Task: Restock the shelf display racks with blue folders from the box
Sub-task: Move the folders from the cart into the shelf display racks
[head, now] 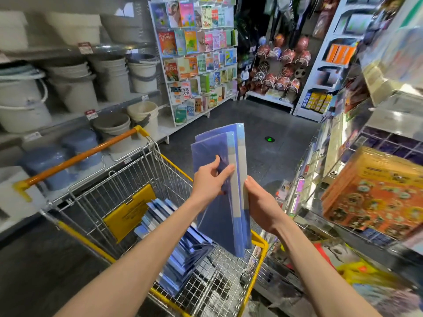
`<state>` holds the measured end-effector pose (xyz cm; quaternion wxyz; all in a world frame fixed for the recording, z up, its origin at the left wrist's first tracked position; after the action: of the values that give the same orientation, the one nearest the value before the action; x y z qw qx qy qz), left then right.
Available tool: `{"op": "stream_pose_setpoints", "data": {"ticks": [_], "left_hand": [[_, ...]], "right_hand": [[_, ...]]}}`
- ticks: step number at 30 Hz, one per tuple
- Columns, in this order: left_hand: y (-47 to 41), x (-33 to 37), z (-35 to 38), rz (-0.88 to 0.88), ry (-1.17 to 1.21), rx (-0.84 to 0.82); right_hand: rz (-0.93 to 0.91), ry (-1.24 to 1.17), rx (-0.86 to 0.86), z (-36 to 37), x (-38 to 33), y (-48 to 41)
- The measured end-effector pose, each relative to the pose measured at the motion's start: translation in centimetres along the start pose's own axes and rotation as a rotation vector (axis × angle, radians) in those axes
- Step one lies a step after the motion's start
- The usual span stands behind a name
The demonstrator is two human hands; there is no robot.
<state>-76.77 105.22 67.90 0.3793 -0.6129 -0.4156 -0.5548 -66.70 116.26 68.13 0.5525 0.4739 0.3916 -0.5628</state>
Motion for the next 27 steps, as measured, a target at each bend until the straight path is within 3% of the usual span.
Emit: {"op": "stream_pose_setpoints", "data": {"ticks": [15, 23, 27], "left_hand": [[-0.2, 0.2, 0.8, 0.011, 0.136, -0.113], [-0.7, 0.4, 1.0, -0.005, 0.145, -0.108], [-2.2, 2.2, 0.7, -0.011, 0.106, -0.052]], "right_hand": [[0.030, 0.132, 0.016, -1.1, -0.2, -0.8], [0.024, 0.141, 0.039, -0.9, -0.7, -1.4], [-0.069, 0.221, 0.052, -0.6, -2.2, -2.7]]}}
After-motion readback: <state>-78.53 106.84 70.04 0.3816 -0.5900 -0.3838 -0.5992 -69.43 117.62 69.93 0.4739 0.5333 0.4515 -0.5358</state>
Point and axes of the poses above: each hand's wrist, its own y-axis away from the middle knuckle, its own z-axis out of the palm, x = y × z, the point moved 5 cm from there along -y, towards the middle knuckle, and after that the axes turned 4 degrees about -y, right-handed, at the moved point
